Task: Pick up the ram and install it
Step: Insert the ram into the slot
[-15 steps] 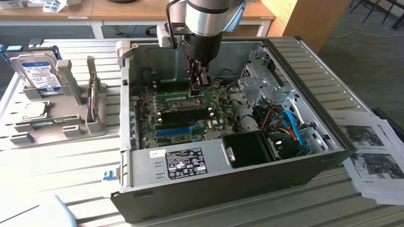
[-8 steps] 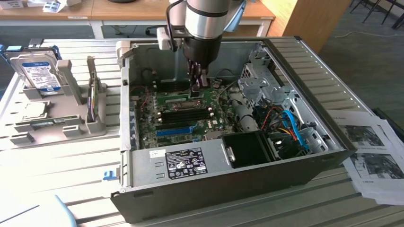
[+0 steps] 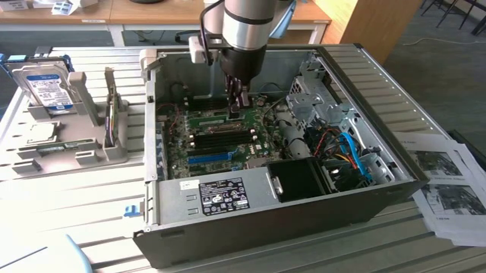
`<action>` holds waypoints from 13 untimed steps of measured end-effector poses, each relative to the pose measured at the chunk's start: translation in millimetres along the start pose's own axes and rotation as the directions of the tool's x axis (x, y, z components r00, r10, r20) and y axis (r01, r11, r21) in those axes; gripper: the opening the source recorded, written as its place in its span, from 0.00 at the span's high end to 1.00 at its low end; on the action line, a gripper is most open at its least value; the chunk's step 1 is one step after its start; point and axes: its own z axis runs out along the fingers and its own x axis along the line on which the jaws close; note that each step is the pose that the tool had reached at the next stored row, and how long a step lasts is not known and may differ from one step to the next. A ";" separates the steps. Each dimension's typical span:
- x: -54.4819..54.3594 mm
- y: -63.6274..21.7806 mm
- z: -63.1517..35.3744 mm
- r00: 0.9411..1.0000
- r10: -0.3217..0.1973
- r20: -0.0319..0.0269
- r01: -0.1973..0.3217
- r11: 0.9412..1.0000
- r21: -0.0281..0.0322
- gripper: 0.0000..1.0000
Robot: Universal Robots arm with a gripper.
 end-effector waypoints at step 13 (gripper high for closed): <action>0.1 -0.1 4.2 1.000 0.000 0.000 0.000 1.000 0.000 0.89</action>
